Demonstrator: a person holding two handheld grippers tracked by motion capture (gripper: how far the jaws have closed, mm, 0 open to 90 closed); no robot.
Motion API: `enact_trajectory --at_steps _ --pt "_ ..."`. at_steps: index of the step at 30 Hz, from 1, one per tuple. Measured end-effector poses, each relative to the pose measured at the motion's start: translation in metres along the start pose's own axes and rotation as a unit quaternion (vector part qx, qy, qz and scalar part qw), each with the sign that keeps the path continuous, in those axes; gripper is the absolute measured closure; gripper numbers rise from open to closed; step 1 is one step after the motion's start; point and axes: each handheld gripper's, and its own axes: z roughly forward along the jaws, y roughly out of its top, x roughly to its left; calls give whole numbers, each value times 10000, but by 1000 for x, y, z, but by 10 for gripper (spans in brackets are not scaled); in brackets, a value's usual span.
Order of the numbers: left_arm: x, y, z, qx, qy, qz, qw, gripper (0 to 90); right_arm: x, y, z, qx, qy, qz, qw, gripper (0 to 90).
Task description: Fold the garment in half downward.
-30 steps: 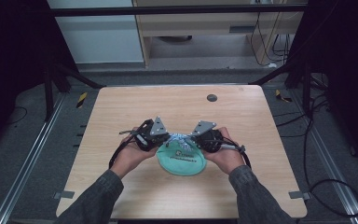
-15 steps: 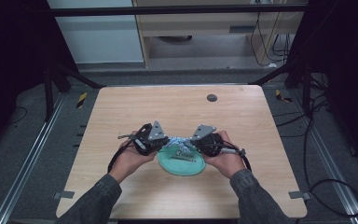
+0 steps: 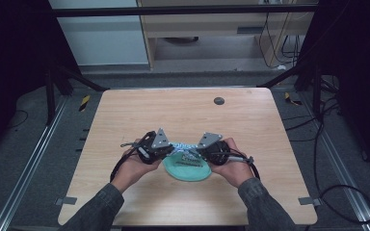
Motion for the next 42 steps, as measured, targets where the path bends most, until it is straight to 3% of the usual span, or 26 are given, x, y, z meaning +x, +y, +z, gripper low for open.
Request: enact_trajectory --at_steps 42 --pt "-18 -27 6 -2 -147 -151 9998 839 24 -17 4 112 122 -160 9997 798"
